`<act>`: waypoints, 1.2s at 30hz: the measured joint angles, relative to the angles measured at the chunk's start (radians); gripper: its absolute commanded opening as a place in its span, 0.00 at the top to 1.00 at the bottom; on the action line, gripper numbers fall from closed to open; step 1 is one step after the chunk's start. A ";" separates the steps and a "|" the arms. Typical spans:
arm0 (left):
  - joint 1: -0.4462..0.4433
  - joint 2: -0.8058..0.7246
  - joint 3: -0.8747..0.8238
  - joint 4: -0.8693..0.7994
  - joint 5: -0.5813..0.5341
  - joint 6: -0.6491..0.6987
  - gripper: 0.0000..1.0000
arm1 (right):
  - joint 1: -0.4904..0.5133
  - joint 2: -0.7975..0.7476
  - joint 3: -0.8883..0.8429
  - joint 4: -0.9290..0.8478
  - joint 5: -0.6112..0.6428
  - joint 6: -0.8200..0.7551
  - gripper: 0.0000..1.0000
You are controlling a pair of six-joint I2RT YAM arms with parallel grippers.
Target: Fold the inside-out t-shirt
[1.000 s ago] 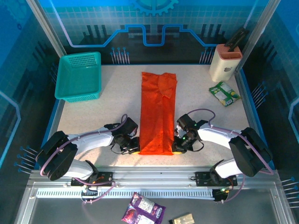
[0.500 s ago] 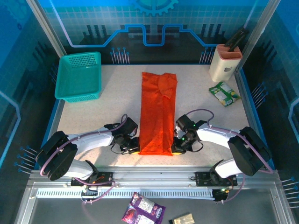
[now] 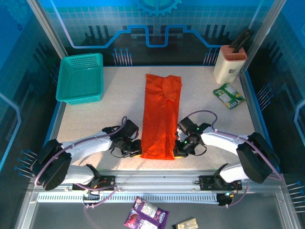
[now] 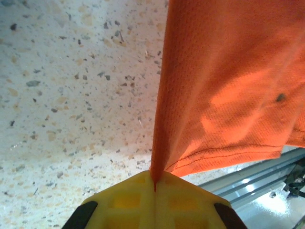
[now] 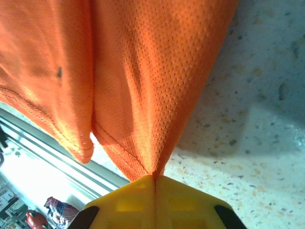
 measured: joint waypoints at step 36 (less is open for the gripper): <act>0.256 0.434 0.992 -0.226 -0.116 0.520 1.00 | -0.259 0.167 0.712 -0.176 0.198 -0.168 1.00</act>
